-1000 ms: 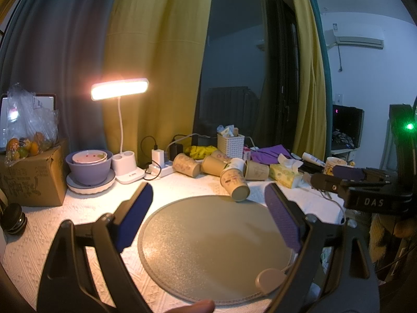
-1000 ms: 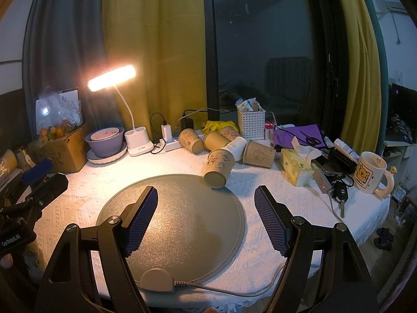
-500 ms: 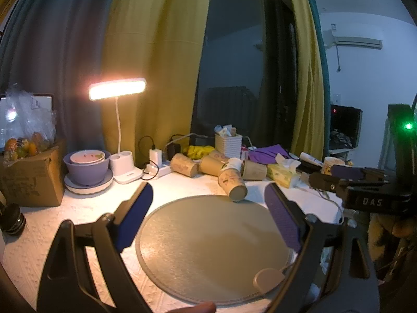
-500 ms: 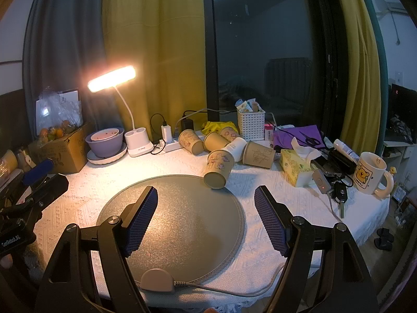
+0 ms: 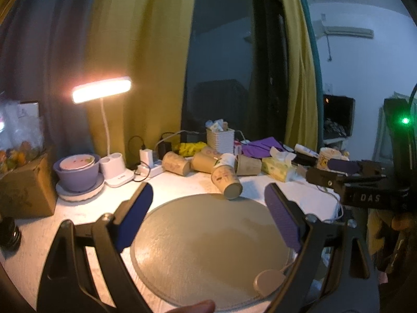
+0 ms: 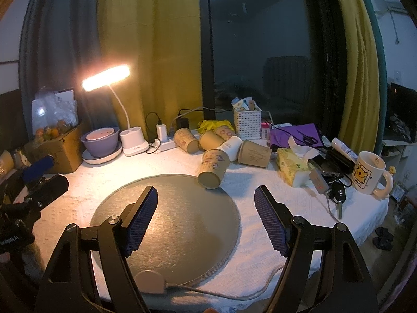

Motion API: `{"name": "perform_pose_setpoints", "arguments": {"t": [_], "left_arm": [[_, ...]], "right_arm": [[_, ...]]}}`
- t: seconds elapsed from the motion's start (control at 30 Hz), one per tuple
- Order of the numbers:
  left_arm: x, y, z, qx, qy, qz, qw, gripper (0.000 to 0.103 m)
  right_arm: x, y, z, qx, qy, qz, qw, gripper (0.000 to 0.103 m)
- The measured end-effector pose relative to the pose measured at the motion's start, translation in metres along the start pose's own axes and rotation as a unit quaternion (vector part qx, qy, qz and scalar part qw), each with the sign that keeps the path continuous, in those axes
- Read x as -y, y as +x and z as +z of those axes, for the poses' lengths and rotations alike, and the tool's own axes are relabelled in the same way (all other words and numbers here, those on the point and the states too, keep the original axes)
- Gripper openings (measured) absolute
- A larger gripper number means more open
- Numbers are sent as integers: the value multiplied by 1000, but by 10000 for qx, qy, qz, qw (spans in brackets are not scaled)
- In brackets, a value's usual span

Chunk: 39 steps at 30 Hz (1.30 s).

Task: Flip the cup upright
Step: 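Move the left gripper toward the tan paper cup lying on its side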

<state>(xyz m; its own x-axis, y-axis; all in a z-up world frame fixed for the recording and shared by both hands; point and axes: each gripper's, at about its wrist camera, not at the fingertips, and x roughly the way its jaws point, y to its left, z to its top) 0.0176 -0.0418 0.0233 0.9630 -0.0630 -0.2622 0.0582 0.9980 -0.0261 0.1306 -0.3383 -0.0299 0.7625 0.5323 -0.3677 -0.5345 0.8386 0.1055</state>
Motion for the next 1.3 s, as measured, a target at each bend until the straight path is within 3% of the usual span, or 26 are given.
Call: {"name": "perform_pose_setpoints", "arguments": {"t": [0.23,0.37,0.67,1.03,1.3], "left_arm": [[8,54,12,-517,460,-423,9967,89],[17,96,15,-961,774,-619,9904,89],[51,200,33,-1733,1819,-1011,9626,88],[86,324,57,-2178,2903,-1496,9197,89],[121,399,56,-2502,3982,-1913,8615,89]], "right_arm": [[34,28,2,-93,181,-137,9997,79],[55,48,5,-168,263,-181,9993,79],[103,108,10,-529,473,-252,9972,79],[154,166,28,-612,567,-386,9958,79],[177,200,32,-789,675,-406,9938,79]]}}
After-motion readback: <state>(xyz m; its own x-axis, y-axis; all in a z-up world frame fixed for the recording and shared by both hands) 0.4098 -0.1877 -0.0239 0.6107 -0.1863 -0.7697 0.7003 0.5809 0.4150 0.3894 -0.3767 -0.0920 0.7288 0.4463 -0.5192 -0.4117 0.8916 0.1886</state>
